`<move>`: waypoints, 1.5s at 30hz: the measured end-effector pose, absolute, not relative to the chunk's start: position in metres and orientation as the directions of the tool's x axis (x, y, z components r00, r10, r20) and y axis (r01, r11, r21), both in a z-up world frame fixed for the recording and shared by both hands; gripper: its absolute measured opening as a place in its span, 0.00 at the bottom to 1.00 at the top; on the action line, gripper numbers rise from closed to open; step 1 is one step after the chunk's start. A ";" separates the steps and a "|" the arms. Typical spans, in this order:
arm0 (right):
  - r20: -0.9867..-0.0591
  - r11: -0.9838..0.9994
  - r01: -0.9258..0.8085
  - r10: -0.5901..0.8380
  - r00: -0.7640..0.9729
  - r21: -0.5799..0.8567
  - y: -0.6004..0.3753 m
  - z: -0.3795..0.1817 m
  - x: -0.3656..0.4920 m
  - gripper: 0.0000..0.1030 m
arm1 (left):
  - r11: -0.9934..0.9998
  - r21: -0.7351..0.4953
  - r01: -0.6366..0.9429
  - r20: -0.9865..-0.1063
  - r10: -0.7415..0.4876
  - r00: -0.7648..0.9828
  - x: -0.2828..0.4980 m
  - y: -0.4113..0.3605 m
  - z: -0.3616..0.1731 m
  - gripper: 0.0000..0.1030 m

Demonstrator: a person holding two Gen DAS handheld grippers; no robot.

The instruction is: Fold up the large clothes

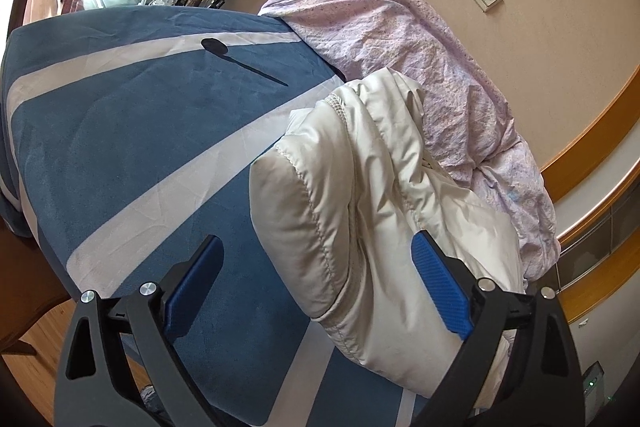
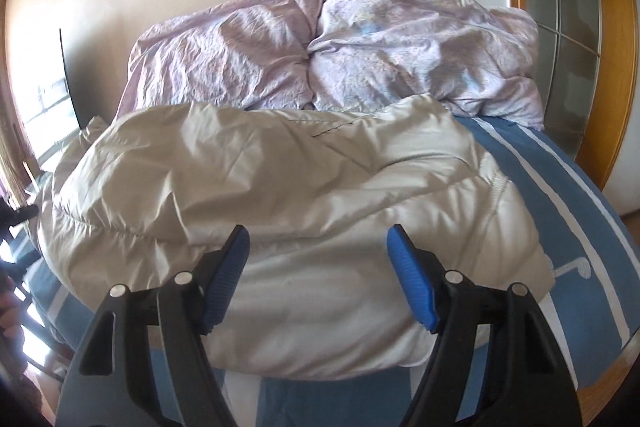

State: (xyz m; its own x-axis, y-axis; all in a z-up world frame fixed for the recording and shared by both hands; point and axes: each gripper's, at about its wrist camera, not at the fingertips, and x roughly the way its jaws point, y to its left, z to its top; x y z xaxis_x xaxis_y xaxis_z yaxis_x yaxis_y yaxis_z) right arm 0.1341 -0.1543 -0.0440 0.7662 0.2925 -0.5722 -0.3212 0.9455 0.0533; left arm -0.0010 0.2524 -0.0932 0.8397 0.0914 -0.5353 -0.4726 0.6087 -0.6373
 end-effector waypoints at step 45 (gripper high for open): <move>-0.692 0.957 -0.285 0.243 0.680 0.055 -0.139 -0.077 0.157 0.63 | 0.552 -0.694 -0.462 -0.530 0.042 0.847 0.036 0.258 -0.097 0.57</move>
